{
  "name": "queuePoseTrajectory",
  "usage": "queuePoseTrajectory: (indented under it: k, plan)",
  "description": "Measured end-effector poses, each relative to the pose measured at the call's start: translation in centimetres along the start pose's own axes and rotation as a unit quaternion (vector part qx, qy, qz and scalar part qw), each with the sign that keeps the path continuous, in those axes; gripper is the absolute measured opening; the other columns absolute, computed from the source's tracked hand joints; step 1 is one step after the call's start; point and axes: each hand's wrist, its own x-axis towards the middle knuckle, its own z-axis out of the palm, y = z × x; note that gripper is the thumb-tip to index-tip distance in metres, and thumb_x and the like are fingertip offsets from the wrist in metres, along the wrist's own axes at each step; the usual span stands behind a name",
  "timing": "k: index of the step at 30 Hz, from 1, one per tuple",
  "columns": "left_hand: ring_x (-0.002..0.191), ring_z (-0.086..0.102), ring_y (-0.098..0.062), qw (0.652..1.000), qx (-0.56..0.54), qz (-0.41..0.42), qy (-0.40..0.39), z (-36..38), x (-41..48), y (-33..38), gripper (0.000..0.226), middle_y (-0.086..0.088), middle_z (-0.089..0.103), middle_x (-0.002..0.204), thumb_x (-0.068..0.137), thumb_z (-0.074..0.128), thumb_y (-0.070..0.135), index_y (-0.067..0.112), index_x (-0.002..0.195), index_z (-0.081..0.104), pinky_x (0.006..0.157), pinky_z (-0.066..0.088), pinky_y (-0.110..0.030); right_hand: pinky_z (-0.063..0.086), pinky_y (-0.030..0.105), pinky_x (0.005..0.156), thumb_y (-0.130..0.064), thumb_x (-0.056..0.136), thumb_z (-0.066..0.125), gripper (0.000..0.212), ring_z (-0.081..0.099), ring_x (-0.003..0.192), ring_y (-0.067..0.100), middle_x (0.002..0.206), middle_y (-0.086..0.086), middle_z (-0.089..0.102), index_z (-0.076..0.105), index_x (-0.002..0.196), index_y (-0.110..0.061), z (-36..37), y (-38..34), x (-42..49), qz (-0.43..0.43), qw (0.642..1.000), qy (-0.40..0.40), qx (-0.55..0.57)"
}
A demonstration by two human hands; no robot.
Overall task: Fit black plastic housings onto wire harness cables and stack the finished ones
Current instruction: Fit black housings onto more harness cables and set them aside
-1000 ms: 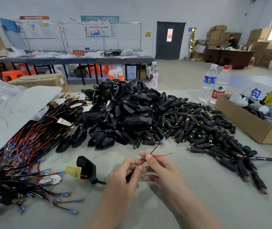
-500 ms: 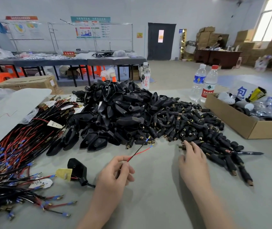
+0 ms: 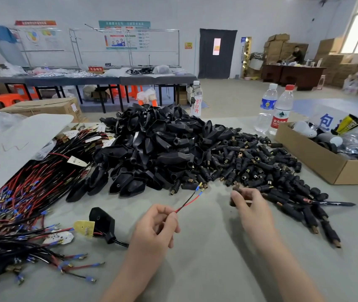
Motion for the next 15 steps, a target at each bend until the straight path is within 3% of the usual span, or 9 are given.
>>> queuePoseTrajectory:
  k: [2,5,9,15]
  plan:
    - [0.051,0.050,-0.015,1.000,0.000,0.001,-0.006,0.1,-0.1,0.3,0.005,-0.002,0.066,0.069,0.098,0.056,0.007,0.008,0.093,0.057,0.051,0.040,-0.017,0.056,0.024,0.068,-0.026,0.098,0.062,0.018,0.068,0.072,0.012,0.086,0.005,0.072,0.064,0.098,-0.008,1.4,-1.0,-1.0,0.087,0.965,-0.078,0.237]
    - [0.051,0.050,-0.016,1.000,0.002,-0.003,-0.006,0.2,-0.3,0.5,0.004,-0.003,0.067,0.069,0.098,0.056,0.006,0.005,0.094,0.056,0.051,0.040,-0.018,0.058,0.020,0.067,-0.022,0.095,0.064,0.023,0.072,0.074,0.016,0.077,0.008,0.071,0.067,0.089,0.000,2.5,-2.0,-2.2,0.154,0.885,-0.151,0.412]
    - [0.051,0.050,-0.017,1.000,0.006,-0.008,-0.010,0.2,-0.4,0.7,0.004,-0.004,0.066,0.068,0.097,0.057,0.005,0.004,0.093,0.057,0.052,0.041,-0.019,0.059,0.021,0.065,-0.019,0.090,0.069,0.027,0.073,0.075,0.021,0.077,0.014,0.071,0.075,0.072,0.000,2.4,-2.9,-2.9,0.207,0.837,-0.152,0.484]
    - [0.052,0.050,-0.018,1.000,0.016,-0.010,-0.018,0.2,-0.3,0.4,0.007,-0.004,0.067,0.068,0.097,0.057,0.005,0.007,0.090,0.058,0.053,0.043,-0.022,0.059,0.021,0.062,-0.020,0.091,0.069,0.026,0.075,0.080,0.021,0.085,0.015,0.074,0.067,0.101,0.003,2.1,-3.3,-2.7,0.255,0.806,-0.151,0.512]
